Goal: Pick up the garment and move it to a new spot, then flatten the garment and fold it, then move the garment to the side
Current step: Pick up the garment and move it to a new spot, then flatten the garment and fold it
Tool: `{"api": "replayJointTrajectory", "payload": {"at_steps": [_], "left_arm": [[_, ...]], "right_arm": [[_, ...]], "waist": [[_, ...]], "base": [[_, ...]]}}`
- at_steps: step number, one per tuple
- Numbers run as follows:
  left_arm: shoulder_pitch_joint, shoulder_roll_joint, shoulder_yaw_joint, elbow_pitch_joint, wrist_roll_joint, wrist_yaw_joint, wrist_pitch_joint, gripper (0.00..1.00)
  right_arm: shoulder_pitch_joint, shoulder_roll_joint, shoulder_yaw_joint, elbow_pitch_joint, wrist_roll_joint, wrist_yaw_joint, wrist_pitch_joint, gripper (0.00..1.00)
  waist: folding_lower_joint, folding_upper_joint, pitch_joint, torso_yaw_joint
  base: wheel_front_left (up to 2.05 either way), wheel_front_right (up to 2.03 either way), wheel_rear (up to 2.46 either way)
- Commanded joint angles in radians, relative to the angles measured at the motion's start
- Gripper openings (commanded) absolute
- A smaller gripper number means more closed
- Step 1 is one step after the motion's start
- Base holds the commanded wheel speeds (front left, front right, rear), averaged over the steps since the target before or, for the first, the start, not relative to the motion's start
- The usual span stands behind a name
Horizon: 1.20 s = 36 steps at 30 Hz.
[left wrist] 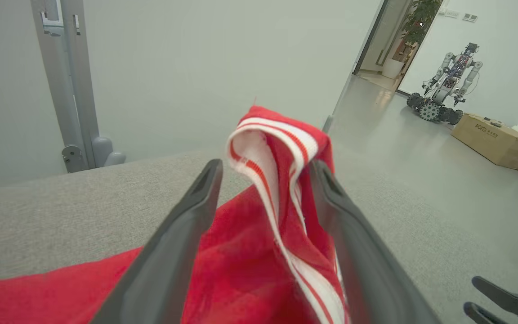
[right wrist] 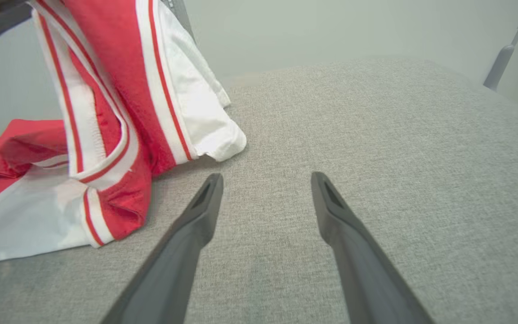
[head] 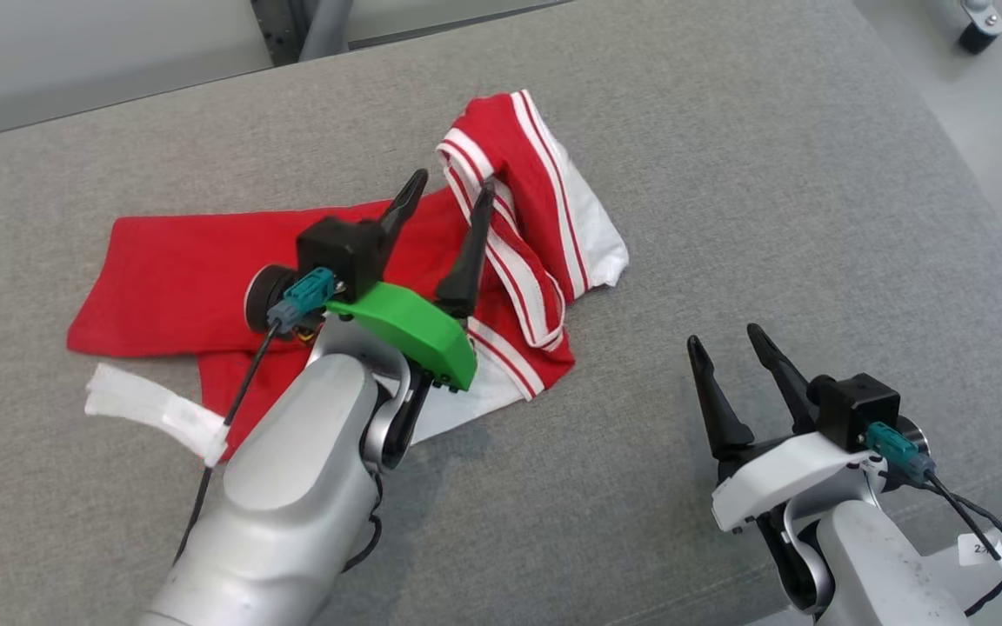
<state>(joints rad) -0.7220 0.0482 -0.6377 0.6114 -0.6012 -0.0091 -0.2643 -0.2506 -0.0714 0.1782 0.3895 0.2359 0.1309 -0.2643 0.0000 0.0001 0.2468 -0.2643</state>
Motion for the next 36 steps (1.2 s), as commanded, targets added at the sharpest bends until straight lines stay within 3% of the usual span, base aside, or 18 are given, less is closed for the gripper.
{"api": "replayJointTrajectory", "payload": {"at_steps": [1, 6, 13, 25, 36], "left_arm": [[0.024, 0.005, 0.027, 0.013, 0.015, 0.000, 0.000, 1.00], [0.109, 0.029, 0.124, 0.042, 0.102, 0.007, 0.000, 1.00], [0.324, 0.066, 0.326, -0.066, 0.204, 0.019, 0.000, 1.00], [0.668, 0.033, 0.568, -0.264, 0.350, -0.017, 0.000, 1.00], [0.849, 0.003, 0.639, -0.345, 0.420, -0.044, 0.000, 1.00]], "right_arm": [[0.008, 0.000, -0.005, 0.001, 0.002, 0.000, 0.000, 1.00], [0.020, -0.007, -0.003, -0.002, 0.001, 0.000, 0.000, 1.00], [0.051, -0.009, -0.014, -0.008, -0.011, 0.000, 0.000, 1.00], [0.125, -0.009, -0.035, 0.005, -0.012, 0.000, 0.000, 1.00], [0.163, -0.002, -0.037, 0.015, -0.017, 0.000, 0.000, 1.00]], "waist": [[0.0000, -0.0001, -0.023, 0.041], [0.0000, -0.0001, -0.065, 0.089], [0.0000, -0.0001, -0.135, 0.136], [0.0000, -0.0001, -0.222, 0.201], [0.0000, -0.0001, -0.239, 0.234]], "base": [[0.00, 0.00, 0.00], [0.00, 0.00, 0.00], [0.00, 0.00, 0.00], [0.00, 0.00, 0.00], [0.00, 0.00, 0.00]]}}
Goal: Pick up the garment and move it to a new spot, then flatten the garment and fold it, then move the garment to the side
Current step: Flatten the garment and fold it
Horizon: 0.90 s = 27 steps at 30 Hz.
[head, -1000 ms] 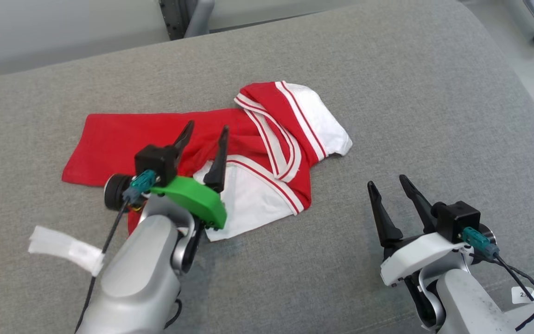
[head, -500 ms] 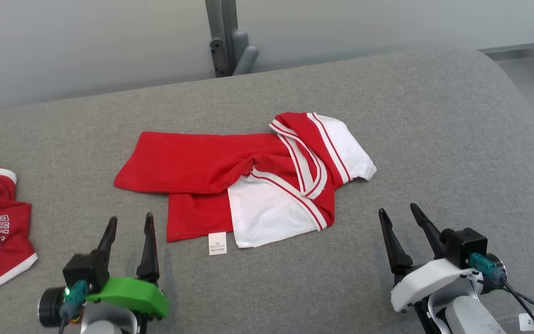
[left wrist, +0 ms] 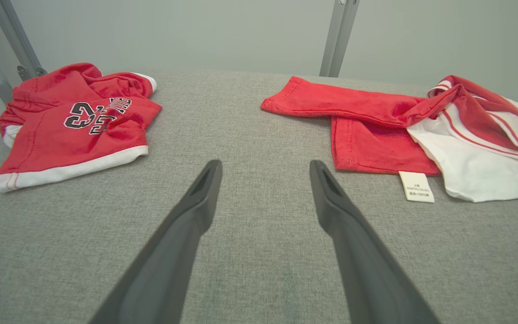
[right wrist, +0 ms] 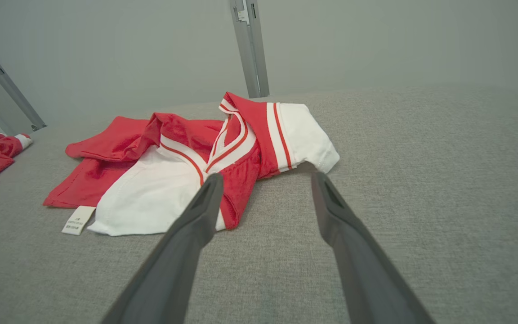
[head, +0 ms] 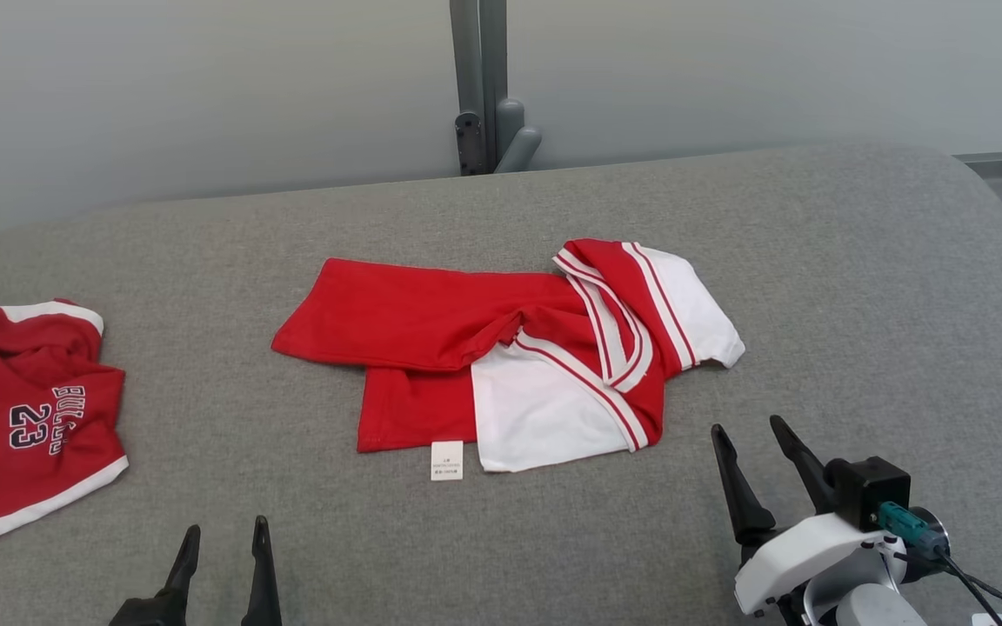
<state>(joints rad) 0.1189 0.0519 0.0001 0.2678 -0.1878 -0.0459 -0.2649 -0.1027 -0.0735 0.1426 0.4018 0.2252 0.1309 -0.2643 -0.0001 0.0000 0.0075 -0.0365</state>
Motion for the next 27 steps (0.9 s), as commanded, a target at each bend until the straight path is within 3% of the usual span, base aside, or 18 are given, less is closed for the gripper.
{"api": "replayJointTrajectory", "payload": {"at_steps": [1, 7, 13, 20, 27], "left_arm": [[0.003, -0.001, -0.004, 0.001, -0.001, -0.007, 0.001, 1.00], [-0.046, 0.000, -0.048, 0.012, -0.027, -0.001, 0.001, 1.00], [-0.090, 0.000, -0.096, 0.033, -0.039, -0.012, 0.001, 1.00], [-0.123, 0.000, -0.135, 0.056, -0.066, -0.015, 0.001, 1.00], [-0.116, 0.000, -0.147, 0.061, -0.077, -0.012, 0.001, 1.00]], "right_arm": [[0.014, -0.001, -0.001, 0.003, -0.007, 0.000, 0.000, 1.00], [-0.011, -0.007, 0.046, 0.000, -0.012, 0.000, 0.000, 1.00], [-0.093, -0.014, 0.218, 0.026, -0.003, 0.000, 0.000, 1.00], [-0.212, -0.031, 0.397, 0.200, 0.011, 0.000, 0.000, 1.00], [-0.268, -0.038, 0.416, 0.328, -0.007, 0.000, 0.000, 1.00]], "waist": [[0.0001, 0.0000, 0.002, 0.009], [0.0001, 0.0000, 0.027, 0.040], [0.0001, 0.0000, 0.083, 0.114], [0.0001, 0.0000, 0.124, 0.235], [0.0001, 0.0000, 0.145, 0.292]], "base": [[0.00, 0.00, 0.00], [0.00, 0.00, 0.00], [0.00, 0.00, 0.00], [0.00, 0.00, 0.00], [0.00, 0.00, 0.00]]}}
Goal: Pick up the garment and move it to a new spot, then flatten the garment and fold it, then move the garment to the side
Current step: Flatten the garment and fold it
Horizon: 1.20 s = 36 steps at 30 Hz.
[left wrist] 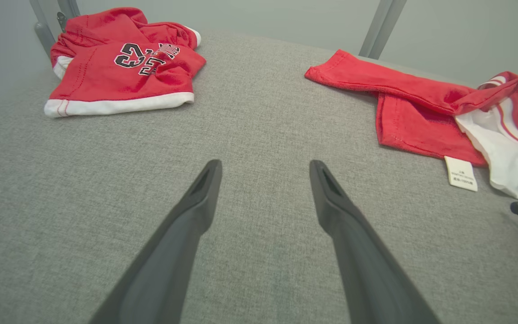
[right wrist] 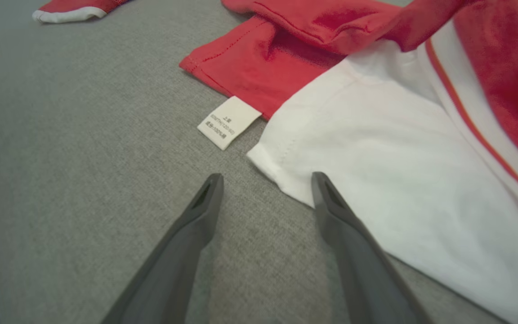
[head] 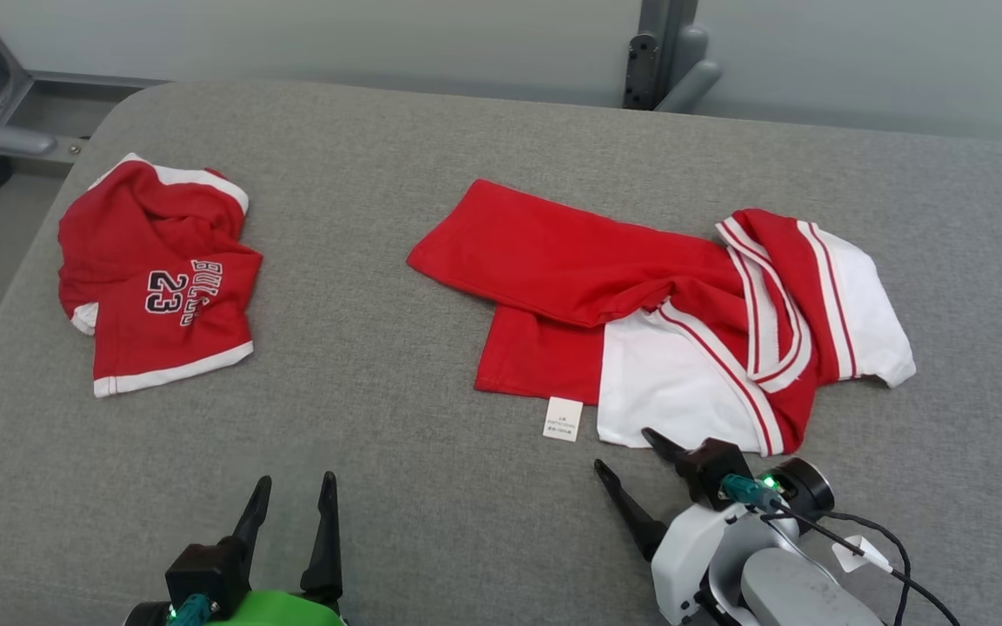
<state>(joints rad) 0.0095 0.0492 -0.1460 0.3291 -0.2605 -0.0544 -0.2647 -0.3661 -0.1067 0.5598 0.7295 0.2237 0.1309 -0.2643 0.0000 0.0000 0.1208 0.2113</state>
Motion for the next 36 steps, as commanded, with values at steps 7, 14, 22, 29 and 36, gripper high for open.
{"api": "replayJointTrajectory", "payload": {"at_steps": [7, 14, 22, 29, 36], "left_arm": [[-0.026, 0.002, -0.005, -0.007, -0.020, 0.006, 0.001, 1.00], [-0.056, 0.003, -0.003, -0.011, -0.014, 0.005, 0.001, 1.00], [-0.005, 0.003, 0.015, 0.005, -0.011, -0.006, 0.001, 1.00], [0.039, 0.003, 0.023, 0.018, -0.019, -0.006, 0.001, 1.00], [0.051, 0.003, 0.018, 0.023, -0.025, -0.001, 0.001, 1.00]], "right_arm": [[-0.041, -0.006, -0.010, 0.089, -0.027, 0.000, 0.002, 0.39], [-0.037, -0.018, -0.034, 0.065, -0.029, -0.001, 0.005, 0.00], [0.099, -0.076, 0.014, -0.073, 0.014, -0.001, 0.002, 0.00], [0.214, -0.170, 0.085, -0.166, 0.086, -0.001, 0.001, 0.00], [0.267, -0.252, 0.031, -0.230, 0.103, -0.001, 0.001, 0.00]], "waist": [[0.0000, 0.0000, 0.063, 0.052], [0.0000, 0.0000, 0.070, 0.020], [0.0000, 0.0000, -0.017, -0.072], [0.0000, 0.0000, -0.098, -0.157], [0.0000, 0.0000, -0.115, -0.216]], "base": [[0.00, 0.00, 0.00], [0.00, 0.00, 0.00], [0.00, 0.00, 0.00], [0.00, 0.00, 0.00], [0.00, 0.00, 0.00]]}}
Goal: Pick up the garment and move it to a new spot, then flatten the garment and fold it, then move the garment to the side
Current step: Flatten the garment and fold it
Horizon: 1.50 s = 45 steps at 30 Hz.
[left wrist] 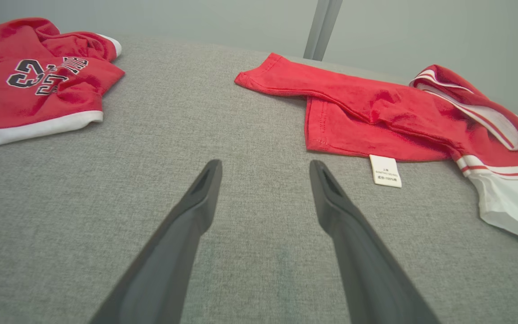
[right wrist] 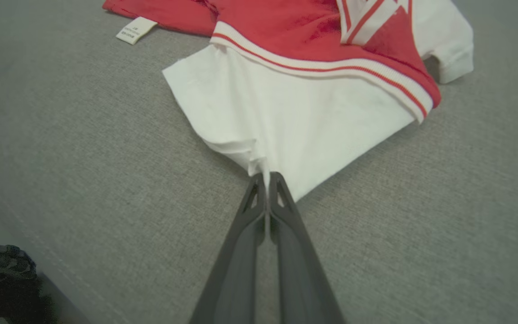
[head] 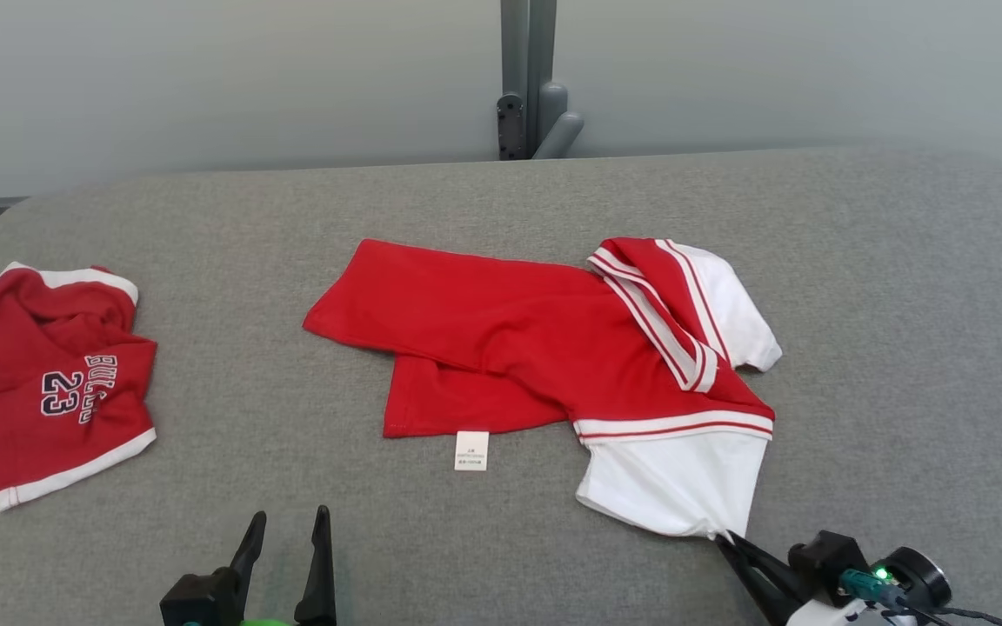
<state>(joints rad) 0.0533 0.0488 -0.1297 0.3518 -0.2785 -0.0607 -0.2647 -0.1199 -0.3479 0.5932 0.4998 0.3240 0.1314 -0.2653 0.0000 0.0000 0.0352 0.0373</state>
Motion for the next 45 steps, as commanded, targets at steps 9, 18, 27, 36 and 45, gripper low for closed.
{"api": "replayJointTrajectory", "payload": {"at_steps": [9, 18, 27, 36, 45], "left_arm": [[-0.008, 0.003, -0.004, 0.019, -0.009, 0.000, 0.001, 1.00], [-0.057, 0.003, 0.006, 0.033, 0.003, -0.003, 0.001, 1.00], [-0.296, 0.003, 0.053, 0.077, 0.043, -0.005, 0.001, 1.00], [-0.562, 0.009, 0.119, 0.328, 0.080, 0.030, 0.001, 1.00], [-0.635, 0.020, 0.157, 0.466, 0.110, 0.022, 0.002, 0.35]], "right_arm": [[0.037, -0.067, -0.069, 0.012, 0.015, -0.001, 0.002, 0.00], [0.025, -0.055, -0.125, -0.053, 0.059, -0.001, 0.001, 1.00], [-0.031, -0.020, -0.232, -0.231, -0.006, -0.001, 0.001, 1.00], [-0.112, 0.044, -0.272, -0.280, -0.074, -0.001, 0.001, 1.00], [-0.106, 0.060, -0.307, -0.280, -0.083, -0.001, 0.001, 1.00]], "waist": [[0.0000, 0.0000, -0.019, -0.059], [0.0000, 0.0000, 0.023, -0.067], [0.0000, 0.0000, 0.182, -0.091], [0.0000, 0.0000, 0.334, -0.117], [0.0000, 0.0000, 0.363, -0.139]], "base": [[0.00, 0.00, 0.00], [0.00, 0.00, 0.00], [0.00, 0.00, 0.00], [0.00, 0.00, 0.00], [0.00, 0.00, 0.00]]}}
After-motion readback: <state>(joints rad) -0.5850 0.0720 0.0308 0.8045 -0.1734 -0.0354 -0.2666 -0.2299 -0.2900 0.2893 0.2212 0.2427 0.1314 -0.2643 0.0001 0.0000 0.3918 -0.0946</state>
